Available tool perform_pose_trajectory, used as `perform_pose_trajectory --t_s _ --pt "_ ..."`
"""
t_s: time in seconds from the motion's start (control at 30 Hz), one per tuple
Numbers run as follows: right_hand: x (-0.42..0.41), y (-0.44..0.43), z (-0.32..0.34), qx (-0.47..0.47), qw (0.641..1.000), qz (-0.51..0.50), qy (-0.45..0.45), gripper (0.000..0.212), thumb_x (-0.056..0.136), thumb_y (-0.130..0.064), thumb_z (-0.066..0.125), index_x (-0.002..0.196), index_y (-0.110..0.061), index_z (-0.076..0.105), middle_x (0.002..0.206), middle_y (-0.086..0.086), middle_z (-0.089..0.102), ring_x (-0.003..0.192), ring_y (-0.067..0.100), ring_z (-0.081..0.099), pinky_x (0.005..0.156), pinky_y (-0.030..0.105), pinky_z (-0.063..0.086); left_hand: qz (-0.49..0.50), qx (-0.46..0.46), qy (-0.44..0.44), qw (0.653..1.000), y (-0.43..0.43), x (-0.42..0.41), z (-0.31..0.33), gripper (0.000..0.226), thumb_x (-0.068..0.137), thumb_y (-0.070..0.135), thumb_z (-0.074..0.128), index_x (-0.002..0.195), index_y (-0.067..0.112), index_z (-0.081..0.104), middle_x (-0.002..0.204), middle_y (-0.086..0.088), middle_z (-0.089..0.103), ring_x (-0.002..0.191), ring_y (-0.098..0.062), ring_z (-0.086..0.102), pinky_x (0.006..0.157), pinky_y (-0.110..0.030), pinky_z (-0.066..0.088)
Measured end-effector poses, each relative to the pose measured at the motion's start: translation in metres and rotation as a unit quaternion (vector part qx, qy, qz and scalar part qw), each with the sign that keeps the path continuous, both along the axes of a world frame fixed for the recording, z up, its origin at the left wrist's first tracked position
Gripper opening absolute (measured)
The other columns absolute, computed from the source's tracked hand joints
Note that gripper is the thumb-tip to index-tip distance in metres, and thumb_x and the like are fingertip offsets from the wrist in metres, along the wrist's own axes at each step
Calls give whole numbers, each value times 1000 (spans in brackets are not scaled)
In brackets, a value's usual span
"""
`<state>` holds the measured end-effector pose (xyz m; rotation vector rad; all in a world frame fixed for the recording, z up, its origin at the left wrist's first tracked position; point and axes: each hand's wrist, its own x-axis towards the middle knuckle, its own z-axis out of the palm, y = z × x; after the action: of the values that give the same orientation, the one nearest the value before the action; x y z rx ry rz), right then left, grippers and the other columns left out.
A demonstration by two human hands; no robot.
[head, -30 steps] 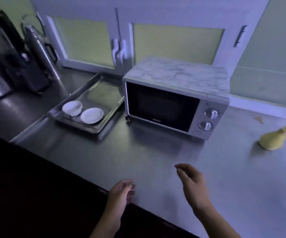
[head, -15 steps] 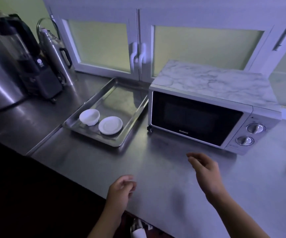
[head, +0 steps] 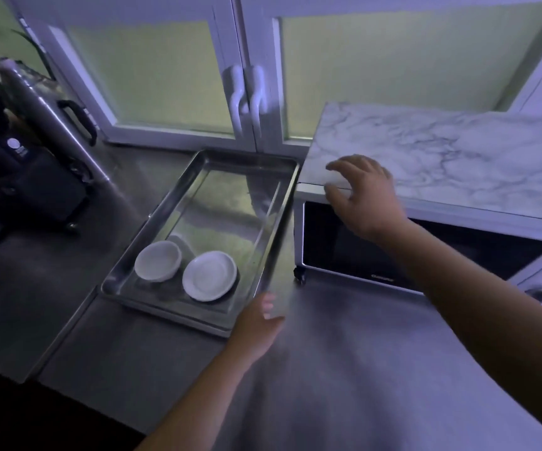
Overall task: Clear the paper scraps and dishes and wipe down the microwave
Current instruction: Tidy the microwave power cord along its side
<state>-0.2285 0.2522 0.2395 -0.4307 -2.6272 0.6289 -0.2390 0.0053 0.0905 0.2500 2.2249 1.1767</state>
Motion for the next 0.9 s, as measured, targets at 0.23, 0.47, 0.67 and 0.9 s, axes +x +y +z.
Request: perform_pose_trajectory --t_s 0.23,0.47,0.67,0.9 --pt "-44 22 -16 111 980 -113 -122 59 92 -59 25 137 -27 45 141 1 49 135 24 39 111 50 25 -69 -37 -11 997 49 -52 -25 70 83 27 68 146 25 39 142 2 46 109 -9 55 82 -24 47" --pt "-45 21 -16 110 977 -143 -112 62 89 -64 32 138 -32 49 149 -5 48 141 18 37 113 46 23 -104 -5 96 990 111 -90 -35 62 78 5 67 136 16 46 122 -6 58 104 -28 64 86 -43 55" --pt "-46 19 -14 111 975 -156 -116 63 87 -66 33 140 -33 48 150 -7 47 142 15 35 113 44 21 -126 -49 96 986 115 -105 -62 47 83 -4 58 129 6 54 126 -16 54 110 -34 59 94 -42 51" --pt "-46 19 -13 113 972 -165 -120 64 89 -65 34 143 -34 46 153 -8 44 143 14 33 115 43 21 -81 53 2 995 101 -124 -43 46 92 1 41 128 23 60 114 1 66 98 -31 66 74 -39 55"
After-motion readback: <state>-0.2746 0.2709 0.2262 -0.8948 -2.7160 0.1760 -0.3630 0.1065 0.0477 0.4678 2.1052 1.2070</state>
